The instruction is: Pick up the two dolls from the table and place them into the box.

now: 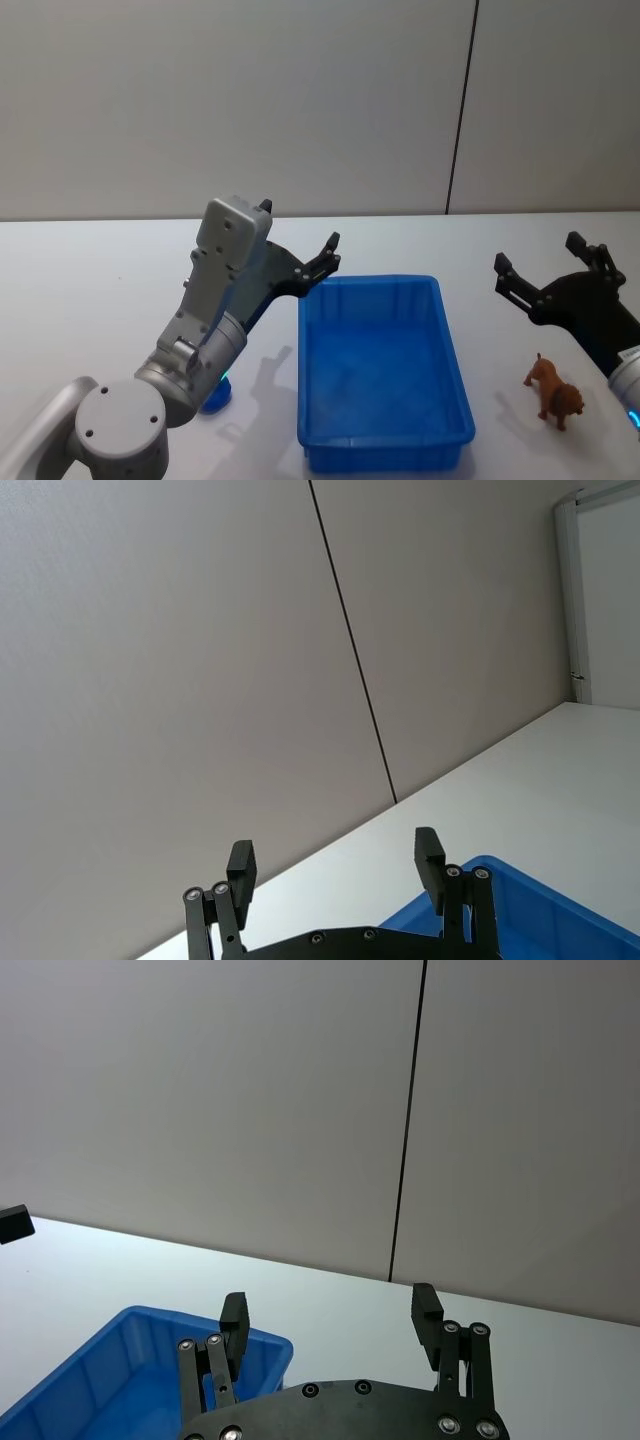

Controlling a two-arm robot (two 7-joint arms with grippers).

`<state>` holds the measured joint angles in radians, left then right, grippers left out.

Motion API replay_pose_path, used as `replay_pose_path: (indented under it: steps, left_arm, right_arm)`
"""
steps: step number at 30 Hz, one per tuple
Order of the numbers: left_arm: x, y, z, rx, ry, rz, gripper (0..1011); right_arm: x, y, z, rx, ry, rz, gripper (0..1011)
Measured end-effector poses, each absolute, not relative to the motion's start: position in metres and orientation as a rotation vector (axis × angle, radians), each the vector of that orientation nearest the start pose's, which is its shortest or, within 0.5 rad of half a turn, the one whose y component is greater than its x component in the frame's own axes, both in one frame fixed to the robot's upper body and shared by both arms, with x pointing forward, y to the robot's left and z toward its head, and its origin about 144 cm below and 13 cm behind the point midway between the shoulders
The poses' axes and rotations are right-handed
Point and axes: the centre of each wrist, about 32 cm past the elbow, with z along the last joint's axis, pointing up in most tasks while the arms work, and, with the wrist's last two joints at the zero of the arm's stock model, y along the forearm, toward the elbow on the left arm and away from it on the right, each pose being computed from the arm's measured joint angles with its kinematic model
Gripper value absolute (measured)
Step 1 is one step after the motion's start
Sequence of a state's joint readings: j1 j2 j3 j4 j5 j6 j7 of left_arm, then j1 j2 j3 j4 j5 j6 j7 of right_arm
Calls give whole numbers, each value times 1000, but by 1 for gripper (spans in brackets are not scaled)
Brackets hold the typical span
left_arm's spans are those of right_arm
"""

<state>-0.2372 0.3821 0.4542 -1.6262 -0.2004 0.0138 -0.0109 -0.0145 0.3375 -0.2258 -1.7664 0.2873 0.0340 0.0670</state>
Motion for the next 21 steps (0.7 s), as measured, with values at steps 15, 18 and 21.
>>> replay_pose_path:
  steps: [15,18,21]
  left_arm:
    - [492,198,1204,61,-268,1124,1004]
    - [492,198,1204,61,-268,1124,1003]
    - [492,198,1204,61,-268,1124,1004]
  right_arm:
    - [445,-262,1182,-59,-75,-1248,1001]
    - [445,-268,1180,-82,-70,-1257,1001]
    - [444,-276,1177,-114,-61,-1271,1001]
